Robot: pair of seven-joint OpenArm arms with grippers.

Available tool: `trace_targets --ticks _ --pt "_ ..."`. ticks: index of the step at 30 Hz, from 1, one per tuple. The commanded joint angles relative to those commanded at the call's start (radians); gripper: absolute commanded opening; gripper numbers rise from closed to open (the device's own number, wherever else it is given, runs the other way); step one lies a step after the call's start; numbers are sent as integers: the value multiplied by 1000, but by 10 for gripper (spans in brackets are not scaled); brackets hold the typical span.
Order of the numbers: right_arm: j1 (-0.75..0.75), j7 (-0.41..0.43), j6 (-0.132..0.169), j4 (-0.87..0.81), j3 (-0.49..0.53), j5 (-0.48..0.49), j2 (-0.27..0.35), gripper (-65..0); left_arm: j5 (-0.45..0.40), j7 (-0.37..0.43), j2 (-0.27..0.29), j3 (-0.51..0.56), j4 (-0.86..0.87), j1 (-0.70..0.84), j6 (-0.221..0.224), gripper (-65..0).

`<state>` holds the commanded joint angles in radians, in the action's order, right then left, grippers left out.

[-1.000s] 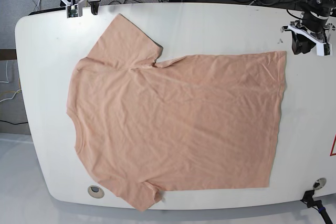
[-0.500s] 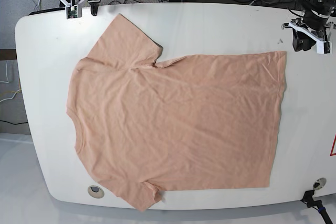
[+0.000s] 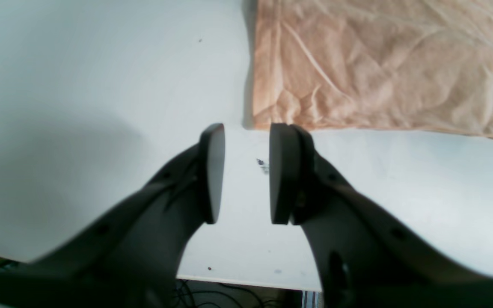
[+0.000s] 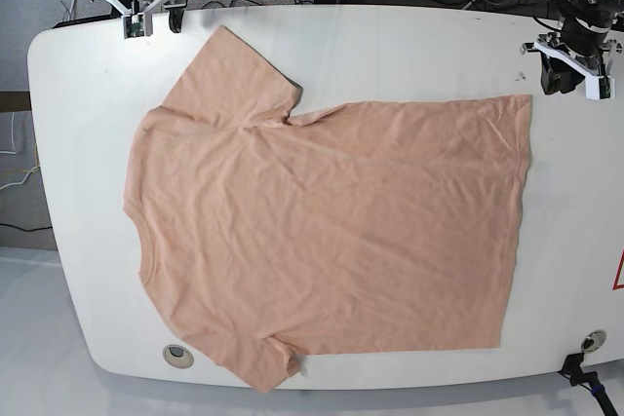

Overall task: Fold the T-shirt properly
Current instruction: 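Move both grippers out over the table toward the peach T-shirt, then lower the right gripper toward the shirt shoulder beside the sleeve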

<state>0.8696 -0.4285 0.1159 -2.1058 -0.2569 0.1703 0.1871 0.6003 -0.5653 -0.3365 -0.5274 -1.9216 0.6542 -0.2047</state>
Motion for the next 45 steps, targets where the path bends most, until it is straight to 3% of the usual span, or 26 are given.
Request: trace_targets --ticks 23,24,28,31,45 --pt "-90 -9 9 63 46 0 2 -373 0 5 -2 3 20 3 -6 -475" --pt "-74 -3 26 68 35 28 1 -373 -1 1 3 1 12 -7 5 -485" --pt "-48 -10 30 53 34 166 30 -378 -5 2 7 1 17 -7 3 -485" --pt "-41 -12 33 45 37 200 43 -380 -2 4 8 1 16 -9 3 -486" --pt "-73 -12 27 59 59 147 28 -384 -1 -3 11 1 13 -7 0 -488"
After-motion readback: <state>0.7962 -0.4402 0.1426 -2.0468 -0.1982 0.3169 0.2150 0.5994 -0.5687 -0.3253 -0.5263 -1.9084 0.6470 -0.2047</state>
